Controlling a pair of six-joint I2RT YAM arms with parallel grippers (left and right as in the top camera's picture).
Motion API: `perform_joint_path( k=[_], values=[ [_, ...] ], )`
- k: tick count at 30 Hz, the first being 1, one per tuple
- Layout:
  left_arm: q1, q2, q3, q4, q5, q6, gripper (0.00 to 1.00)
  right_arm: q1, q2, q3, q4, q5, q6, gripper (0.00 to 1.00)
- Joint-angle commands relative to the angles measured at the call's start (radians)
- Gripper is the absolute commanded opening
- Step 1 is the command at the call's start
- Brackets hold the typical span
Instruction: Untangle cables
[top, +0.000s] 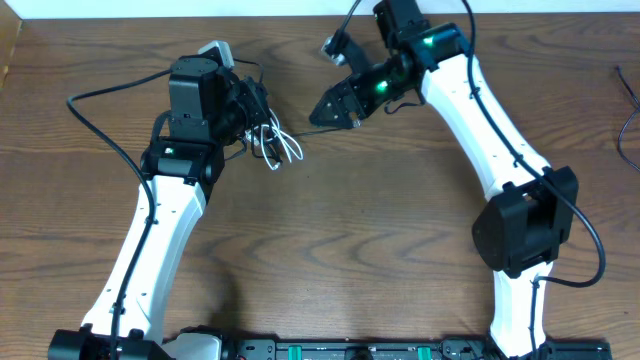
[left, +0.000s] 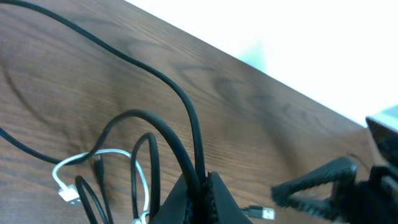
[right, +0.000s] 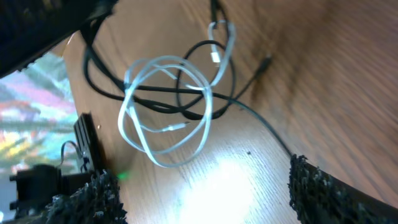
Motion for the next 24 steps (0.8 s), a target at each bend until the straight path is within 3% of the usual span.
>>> perform_joint_path(
  k=[1, 8, 24],
  values=[
    [0.002, 0.003, 0.02, 0.003, 0.011, -0.068, 0.08, 0.054, 0.013, -0.006, 0.008, -0.03, -0.06, 0.85],
    [0.002, 0.002, 0.02, 0.011, 0.009, -0.115, 0.08, 0.145, 0.013, -0.006, 0.034, 0.078, -0.007, 0.82],
    [0.06, -0.006, 0.02, 0.015, 0.063, -0.211, 0.08, 0.197, 0.013, -0.029, 0.113, 0.278, 0.154, 0.5]
  ],
)
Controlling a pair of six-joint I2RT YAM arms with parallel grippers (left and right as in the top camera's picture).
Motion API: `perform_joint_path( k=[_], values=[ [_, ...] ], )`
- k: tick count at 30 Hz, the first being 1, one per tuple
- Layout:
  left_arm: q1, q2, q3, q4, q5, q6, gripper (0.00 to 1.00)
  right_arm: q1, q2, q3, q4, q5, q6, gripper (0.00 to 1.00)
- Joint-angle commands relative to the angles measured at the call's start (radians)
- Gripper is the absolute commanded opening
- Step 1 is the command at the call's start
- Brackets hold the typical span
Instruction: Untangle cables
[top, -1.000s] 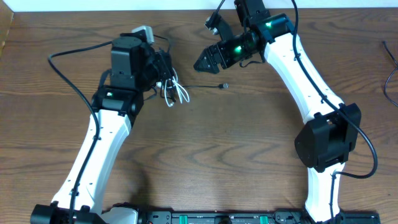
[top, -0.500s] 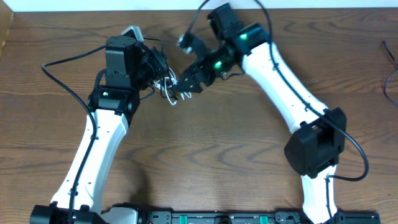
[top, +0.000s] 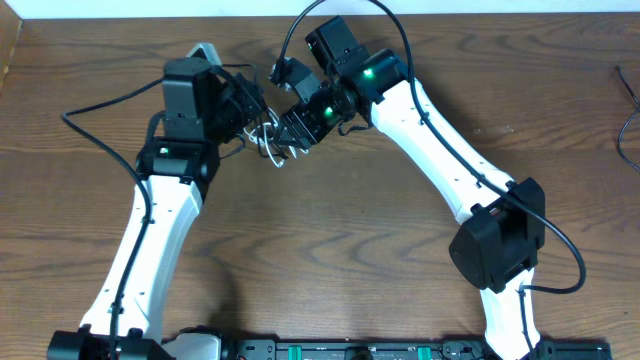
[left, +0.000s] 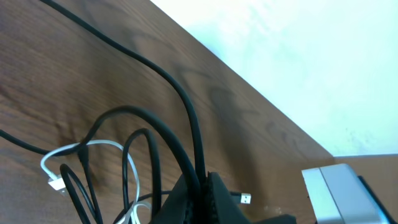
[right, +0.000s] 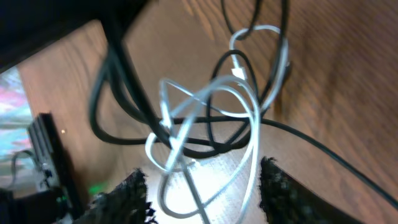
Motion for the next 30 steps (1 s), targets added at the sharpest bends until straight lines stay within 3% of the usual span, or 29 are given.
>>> perform_joint_path(
  k=[1, 12, 15, 17, 19, 27, 30],
  values=[
    [0.029, -0.006, 0.02, 0.007, 0.049, -0.029, 0.08, 0.003, 0.013, -0.032, 0.019, 0.026, 0.041, 0.48],
    [0.042, -0.006, 0.02, 0.007, 0.101, -0.033, 0.08, 0.005, 0.013, -0.092, 0.113, -0.012, 0.076, 0.37],
    [0.042, -0.006, 0.02, 0.006, 0.101, -0.035, 0.08, 0.004, 0.013, -0.092, 0.127, -0.011, 0.077, 0.24],
    [0.045, -0.006, 0.02, 0.006, 0.099, -0.034, 0.08, -0.003, 0.013, -0.092, 0.133, -0.003, 0.077, 0.05],
    [0.048, -0.006, 0.02, -0.003, 0.078, 0.004, 0.08, -0.023, 0.007, -0.088, 0.135, 0.014, 0.097, 0.01],
    [0.049, 0.007, 0.019, -0.217, -0.328, 0.058, 0.08, -0.166, -0.089, -0.03, 0.148, -0.02, 0.197, 0.01],
    [0.049, 0.008, 0.019, -0.259, -0.415, 0.109, 0.08, -0.216, -0.156, -0.02, 0.143, -0.02, 0.208, 0.01]
  ],
)
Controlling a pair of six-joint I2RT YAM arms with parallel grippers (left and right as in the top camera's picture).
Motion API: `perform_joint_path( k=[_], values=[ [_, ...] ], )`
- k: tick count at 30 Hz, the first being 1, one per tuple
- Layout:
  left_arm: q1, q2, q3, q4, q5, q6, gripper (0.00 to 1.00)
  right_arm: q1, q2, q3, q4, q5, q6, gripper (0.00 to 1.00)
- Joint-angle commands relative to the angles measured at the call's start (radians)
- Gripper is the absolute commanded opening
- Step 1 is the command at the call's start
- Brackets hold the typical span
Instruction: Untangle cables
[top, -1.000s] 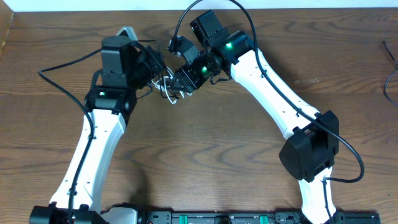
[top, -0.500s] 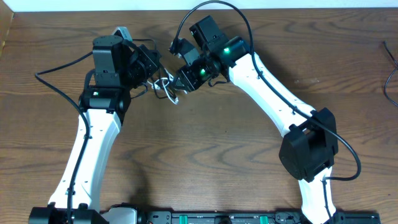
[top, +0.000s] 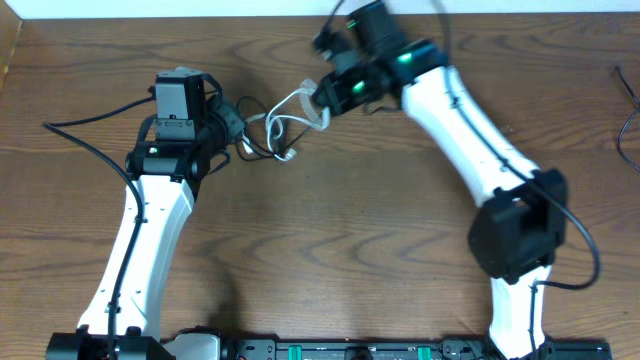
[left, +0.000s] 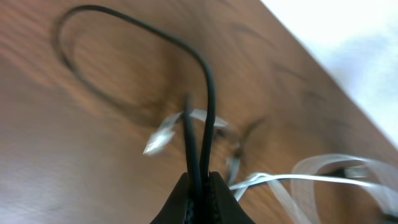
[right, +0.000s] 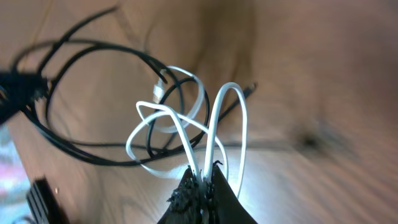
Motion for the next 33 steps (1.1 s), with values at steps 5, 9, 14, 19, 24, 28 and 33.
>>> perform_joint_path(
  k=[5, 9, 14, 19, 24, 28, 33],
  values=[
    [0.008, 0.007, 0.019, -0.033, -0.249, 0.101, 0.08, -0.126, -0.248, 0.051, -0.017, -0.016, 0.047, 0.01],
    [0.008, 0.008, 0.019, -0.035, -0.257, 0.134, 0.08, -0.203, -0.343, 0.051, -0.028, -0.017, 0.061, 0.01],
    [0.01, 0.008, 0.019, -0.047, -0.334, 0.138, 0.08, -0.312, -0.446, 0.051, -0.076, -0.017, 0.071, 0.01],
    [0.03, 0.012, 0.018, -0.05, -0.358, 0.189, 0.08, -0.434, -0.511, 0.051, -0.125, -0.017, 0.064, 0.01],
    [0.057, 0.017, 0.018, -0.059, -0.356, 0.208, 0.08, -0.528, -0.522, 0.051, -0.166, -0.07, 0.042, 0.01],
    [0.056, 0.017, 0.018, -0.06, -0.35, 0.217, 0.07, -0.531, -0.504, 0.05, -0.213, -0.069, 0.03, 0.01],
    [0.056, 0.017, 0.018, -0.044, -0.229, 0.241, 0.08, -0.467, -0.453, 0.048, -0.265, -0.069, -0.008, 0.02]
  ],
)
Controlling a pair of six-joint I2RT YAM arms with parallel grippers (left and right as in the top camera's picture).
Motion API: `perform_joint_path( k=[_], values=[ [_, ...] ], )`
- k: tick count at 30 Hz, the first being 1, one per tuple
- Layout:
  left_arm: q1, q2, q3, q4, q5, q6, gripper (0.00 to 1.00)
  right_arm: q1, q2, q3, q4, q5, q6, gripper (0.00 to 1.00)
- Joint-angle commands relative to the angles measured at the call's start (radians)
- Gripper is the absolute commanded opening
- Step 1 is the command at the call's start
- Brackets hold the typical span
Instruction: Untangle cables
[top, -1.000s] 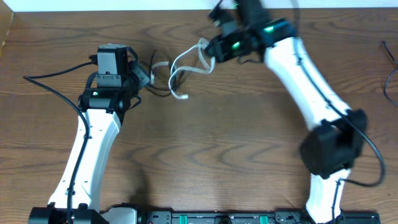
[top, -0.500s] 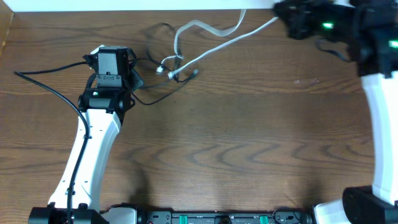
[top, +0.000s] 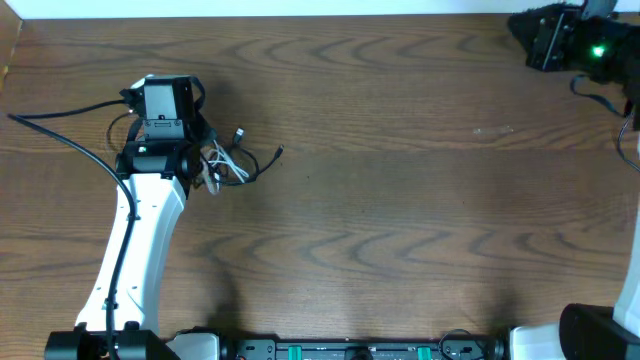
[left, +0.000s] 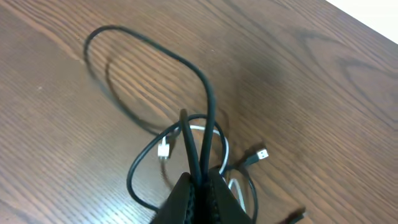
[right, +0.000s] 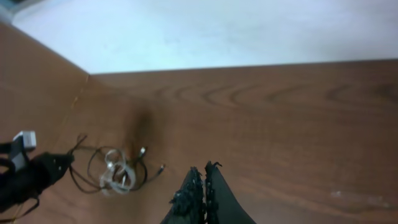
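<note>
A small tangle (top: 228, 162) of black cable (left: 205, 112) and white cable (left: 163, 149) lies on the wooden table at the left. My left gripper (left: 200, 182) is shut on two strands of the black cable just above the loops. A loose USB plug (left: 261, 154) sticks out to the right. My right gripper (right: 204, 171) is shut with nothing visible between its fingers, high at the table's far right corner. The tangle (right: 118, 174) shows small and far off in its view.
The right arm (top: 565, 40) hangs over the far right corner. A black lead (top: 60, 112) trails from the left wrist toward the left table edge. More dark cable (top: 630, 110) shows at the right edge. A white wall lies beyond the far edge.
My right gripper no longer holds the white cable and has moved from beside the tangle to the far right corner. The white loops now lie back at my left gripper, which has shifted slightly left.
My left gripper held the black cable throughout. My right gripper was open near the tangle, then open around the white loops, then shut on the white cable, stretching it to the right. Now it is shut and far away, and the white cable lies with the black one.
</note>
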Motion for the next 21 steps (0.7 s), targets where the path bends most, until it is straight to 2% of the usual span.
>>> perform_joint_path(
  k=[1, 3, 4, 5, 7, 9, 11, 15, 21],
  values=[
    [0.002, 0.007, 0.018, 0.019, 0.12, 0.057, 0.08, 0.059, 0.055, 0.007, -0.026, -0.021, -0.047, 0.05],
    [0.002, 0.007, 0.018, 0.049, 0.229, 0.089, 0.08, 0.095, 0.086, 0.006, -0.04, -0.021, -0.056, 0.14],
    [0.002, 0.007, 0.018, 0.067, 0.289, 0.098, 0.08, 0.116, 0.107, 0.006, -0.047, -0.021, -0.061, 0.23],
    [0.002, 0.006, 0.018, 0.092, 0.367, 0.099, 0.08, 0.134, 0.127, 0.006, -0.05, -0.021, -0.063, 0.38],
    [0.002, 0.003, 0.018, 0.145, 0.499, 0.099, 0.08, 0.169, 0.166, 0.006, -0.054, -0.021, -0.065, 0.52],
    [0.002, -0.003, 0.018, 0.205, 0.616, 0.086, 0.08, 0.205, 0.207, 0.006, -0.055, -0.023, -0.068, 0.58],
    [0.002, -0.011, 0.018, 0.26, 0.682, 0.021, 0.08, 0.237, 0.24, 0.006, -0.055, -0.024, -0.068, 0.62],
    [0.002, -0.029, 0.018, 0.342, 0.695, -0.157, 0.08, 0.308, 0.3, 0.006, -0.045, -0.044, -0.082, 0.7],
    [0.002, -0.038, 0.018, 0.387, 0.694, -0.277, 0.08, 0.394, 0.377, 0.006, -0.026, -0.043, -0.043, 0.72]
  ],
)
